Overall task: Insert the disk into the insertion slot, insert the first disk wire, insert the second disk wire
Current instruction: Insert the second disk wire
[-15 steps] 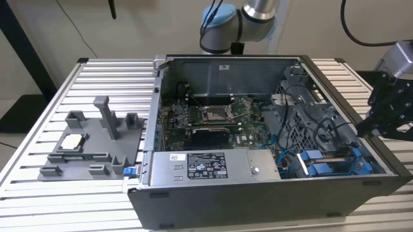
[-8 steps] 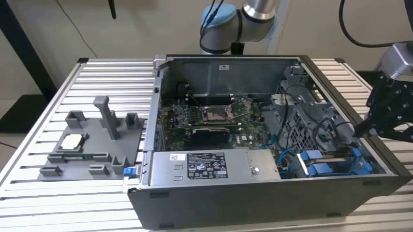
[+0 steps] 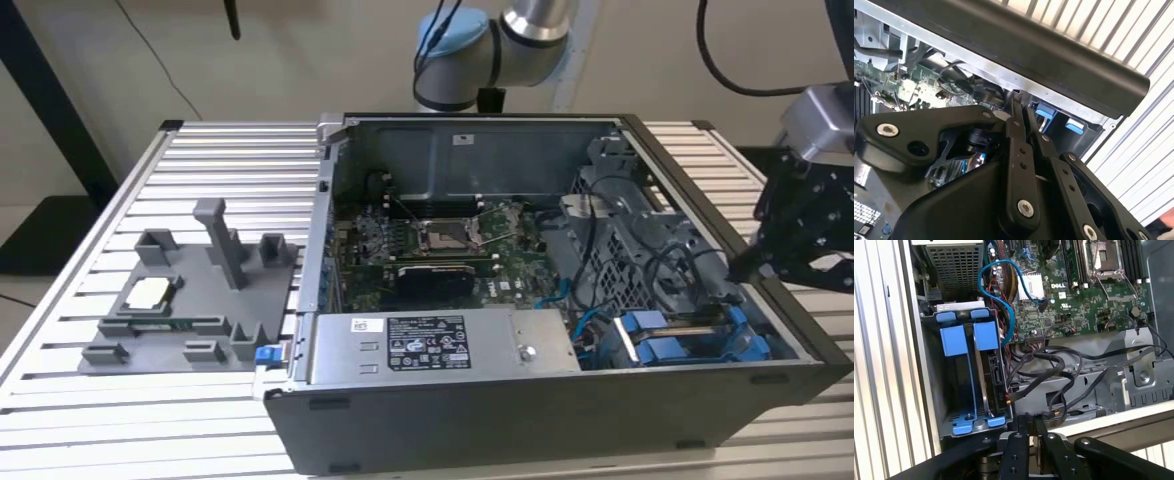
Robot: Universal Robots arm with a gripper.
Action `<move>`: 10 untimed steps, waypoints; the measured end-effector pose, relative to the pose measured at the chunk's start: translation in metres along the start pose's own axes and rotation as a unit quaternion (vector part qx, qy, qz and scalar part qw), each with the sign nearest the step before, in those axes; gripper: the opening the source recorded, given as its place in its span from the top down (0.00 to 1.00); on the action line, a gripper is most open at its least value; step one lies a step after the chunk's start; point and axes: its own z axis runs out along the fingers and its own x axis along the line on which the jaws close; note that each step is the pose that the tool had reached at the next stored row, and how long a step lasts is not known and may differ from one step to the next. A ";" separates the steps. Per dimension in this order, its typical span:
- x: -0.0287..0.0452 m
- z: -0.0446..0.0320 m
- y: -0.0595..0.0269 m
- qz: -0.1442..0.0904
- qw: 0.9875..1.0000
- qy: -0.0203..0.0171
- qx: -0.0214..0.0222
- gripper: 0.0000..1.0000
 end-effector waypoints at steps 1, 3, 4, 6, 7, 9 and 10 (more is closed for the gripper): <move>-0.0002 -0.0015 0.0014 0.000 1.000 0.000 0.000 0.84; -0.0004 -0.0048 0.0047 0.000 1.000 0.000 0.000 0.84; -0.0005 -0.0066 0.0065 0.000 1.000 0.000 0.000 0.84; -0.0007 -0.0102 0.0101 0.000 1.000 0.000 0.000 0.84; -0.0009 -0.0120 0.0120 0.000 1.000 0.000 0.000 0.84; -0.0010 -0.0150 0.0154 0.000 1.000 0.000 0.000 0.84; -0.0011 -0.0164 0.0173 0.000 1.000 0.000 0.000 0.84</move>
